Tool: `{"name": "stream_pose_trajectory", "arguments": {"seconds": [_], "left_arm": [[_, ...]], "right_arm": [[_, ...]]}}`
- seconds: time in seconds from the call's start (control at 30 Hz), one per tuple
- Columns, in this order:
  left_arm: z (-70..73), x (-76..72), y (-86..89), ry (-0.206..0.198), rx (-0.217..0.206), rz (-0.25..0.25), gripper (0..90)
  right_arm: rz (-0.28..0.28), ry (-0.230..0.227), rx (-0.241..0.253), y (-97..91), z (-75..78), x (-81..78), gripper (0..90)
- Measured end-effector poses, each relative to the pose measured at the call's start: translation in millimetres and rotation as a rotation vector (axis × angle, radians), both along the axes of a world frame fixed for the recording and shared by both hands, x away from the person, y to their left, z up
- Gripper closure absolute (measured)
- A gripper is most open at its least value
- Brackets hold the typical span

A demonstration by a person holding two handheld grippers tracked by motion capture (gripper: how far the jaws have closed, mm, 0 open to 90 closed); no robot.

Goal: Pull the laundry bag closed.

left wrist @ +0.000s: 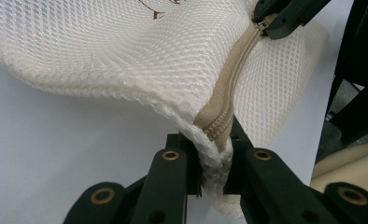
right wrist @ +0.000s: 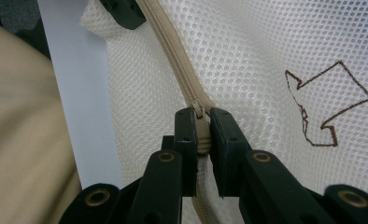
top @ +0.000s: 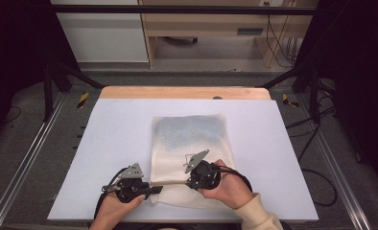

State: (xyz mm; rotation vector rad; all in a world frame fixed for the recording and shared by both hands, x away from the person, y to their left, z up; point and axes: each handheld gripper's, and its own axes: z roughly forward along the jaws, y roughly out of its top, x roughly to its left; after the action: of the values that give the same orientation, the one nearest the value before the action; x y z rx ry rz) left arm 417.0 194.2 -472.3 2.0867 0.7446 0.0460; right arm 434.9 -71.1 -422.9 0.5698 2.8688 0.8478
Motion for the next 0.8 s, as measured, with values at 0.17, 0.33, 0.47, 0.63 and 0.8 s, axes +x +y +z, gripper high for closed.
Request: {"name": "stream_pose_trajectory", "arguments": {"seconds": [0.17,0.33,0.47,0.63,0.8], "left_arm": [[0.2,0.3,0.2,0.0,-0.001,0.0,82.1],[0.5,0.4,0.3,-0.001,0.001,0.0,82.1],[1.4,0.6,0.5,-0.006,0.0,-0.001,82.1],[0.3,0.5,1.1,-0.002,0.002,0.0,82.2],[0.7,1.0,0.6,-0.003,0.002,-0.002,82.2]], "right_arm": [[-0.005,-0.005,0.002,-0.7,1.0,-2.3,81.9],[-0.007,-0.005,0.001,-2.6,0.4,-2.8,81.9],[-0.01,-0.01,0.008,-4.0,0.8,-2.4,81.9],[-0.01,-0.014,0.009,-2.9,-1.3,-2.5,81.9],[-0.011,-0.016,0.006,-2.9,-2.1,-2.8,81.9]]}}
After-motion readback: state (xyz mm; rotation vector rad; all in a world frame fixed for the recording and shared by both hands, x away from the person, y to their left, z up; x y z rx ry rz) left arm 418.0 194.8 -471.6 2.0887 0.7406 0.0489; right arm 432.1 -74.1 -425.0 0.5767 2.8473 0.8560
